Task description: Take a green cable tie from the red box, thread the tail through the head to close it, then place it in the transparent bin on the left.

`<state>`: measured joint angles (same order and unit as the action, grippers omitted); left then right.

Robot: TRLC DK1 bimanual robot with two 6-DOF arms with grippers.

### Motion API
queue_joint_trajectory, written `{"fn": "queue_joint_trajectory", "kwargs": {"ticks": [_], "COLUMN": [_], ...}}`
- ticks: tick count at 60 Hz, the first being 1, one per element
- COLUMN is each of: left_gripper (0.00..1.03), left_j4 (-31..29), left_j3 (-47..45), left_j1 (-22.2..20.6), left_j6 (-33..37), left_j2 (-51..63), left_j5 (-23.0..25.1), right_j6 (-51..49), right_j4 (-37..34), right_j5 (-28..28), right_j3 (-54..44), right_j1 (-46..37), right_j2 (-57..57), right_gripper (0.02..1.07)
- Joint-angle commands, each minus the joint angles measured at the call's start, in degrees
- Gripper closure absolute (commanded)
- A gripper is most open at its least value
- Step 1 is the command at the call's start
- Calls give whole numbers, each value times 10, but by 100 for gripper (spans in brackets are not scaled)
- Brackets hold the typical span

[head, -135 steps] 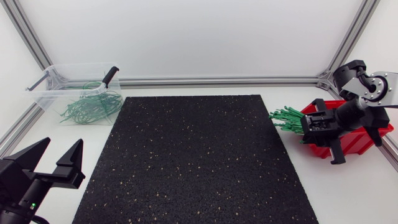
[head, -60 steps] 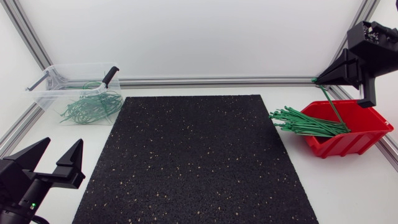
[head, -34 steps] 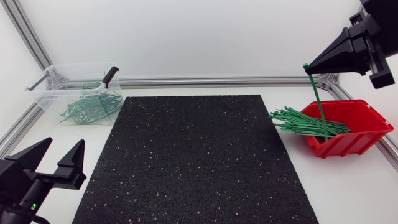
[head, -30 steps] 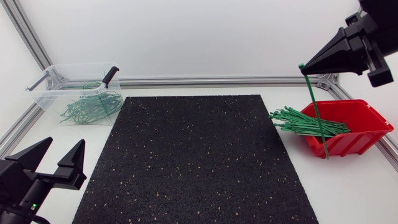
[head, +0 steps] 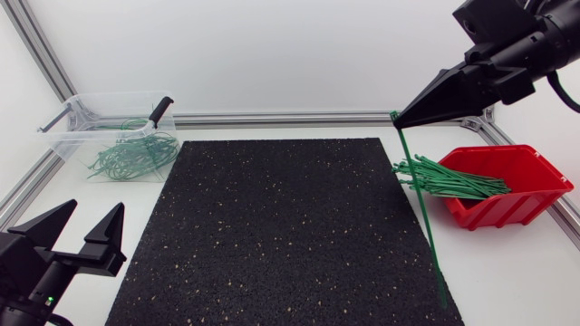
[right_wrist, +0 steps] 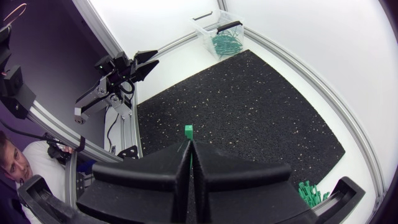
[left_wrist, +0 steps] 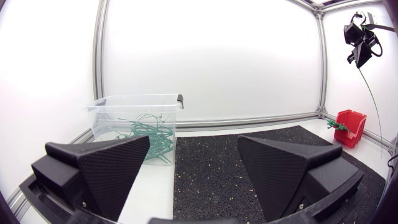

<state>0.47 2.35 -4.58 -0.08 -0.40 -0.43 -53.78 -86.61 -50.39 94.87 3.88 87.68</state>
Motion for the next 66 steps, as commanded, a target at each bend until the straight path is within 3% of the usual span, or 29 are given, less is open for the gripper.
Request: {"fn": "queue_joint_trajectory", "kwargs": {"ticks": [1, 12, 19, 28, 53, 66], "left_gripper": [5, 5, 5, 5, 5, 5], "left_j4": [-8, -9, -8, -10, -14, -15], "left_j3": [-16, -16, -16, -16, -15, -15], "left_j1": [-3, -3, -2, 0, 2, 3], "left_j6": [-11, -11, -11, -12, -11, -10], "left_j2": [-4, -4, -4, -4, -4, -4], "left_j5": [2, 2, 2, 2, 2, 3], "right_j6": [23, 68, 109, 216, 294, 296], "right_j4": [-8, 14, 64, 206, 408, 469], "right_j5": [-11, -14, 9, 137, 492, 580], "right_j3": [-12, -36, -57, -123, -251, -281], "right_j1": [13, 38, 61, 153, 440, 511], "right_j2": [4, 8, -3, -49, -30, 38], "right_gripper": [101, 101, 101, 101, 101, 102]}}
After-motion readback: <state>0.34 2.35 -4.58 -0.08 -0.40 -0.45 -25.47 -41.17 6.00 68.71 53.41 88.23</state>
